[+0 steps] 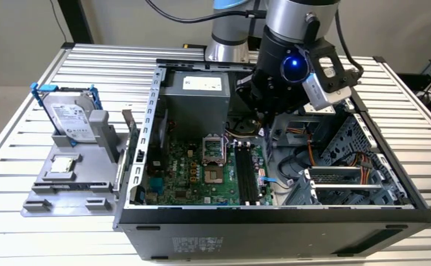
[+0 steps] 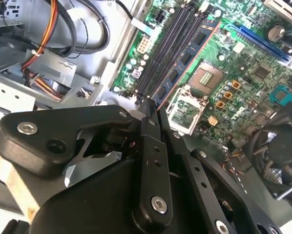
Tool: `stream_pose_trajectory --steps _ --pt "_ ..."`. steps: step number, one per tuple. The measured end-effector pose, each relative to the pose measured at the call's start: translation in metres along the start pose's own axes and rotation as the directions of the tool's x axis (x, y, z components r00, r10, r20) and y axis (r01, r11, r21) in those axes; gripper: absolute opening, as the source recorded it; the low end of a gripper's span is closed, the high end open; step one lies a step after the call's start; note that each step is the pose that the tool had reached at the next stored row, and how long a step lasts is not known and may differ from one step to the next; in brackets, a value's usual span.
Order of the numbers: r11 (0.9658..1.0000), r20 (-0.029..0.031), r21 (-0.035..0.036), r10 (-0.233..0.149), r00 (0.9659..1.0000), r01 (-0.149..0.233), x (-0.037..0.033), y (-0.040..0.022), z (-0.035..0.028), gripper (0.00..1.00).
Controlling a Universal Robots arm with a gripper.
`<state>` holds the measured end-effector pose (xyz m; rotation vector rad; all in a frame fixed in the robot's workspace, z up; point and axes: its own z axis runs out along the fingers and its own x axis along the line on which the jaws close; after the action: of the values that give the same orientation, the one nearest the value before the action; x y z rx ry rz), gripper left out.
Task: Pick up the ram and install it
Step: 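Insert the ram into the slot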
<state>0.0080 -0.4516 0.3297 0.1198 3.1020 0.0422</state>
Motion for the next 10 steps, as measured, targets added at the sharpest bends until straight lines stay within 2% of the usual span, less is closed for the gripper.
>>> stream_pose_trajectory --steps 7,10 --pt "1.0000 -0.0009 0.0001 -0.002 1.0000 0.002 -0.0003 -0.0007 0.0128 0.00" --pt "0.9999 -0.0020 -0.0004 -0.016 0.9999 0.016 -0.0004 -0.0011 0.0183 0.00"
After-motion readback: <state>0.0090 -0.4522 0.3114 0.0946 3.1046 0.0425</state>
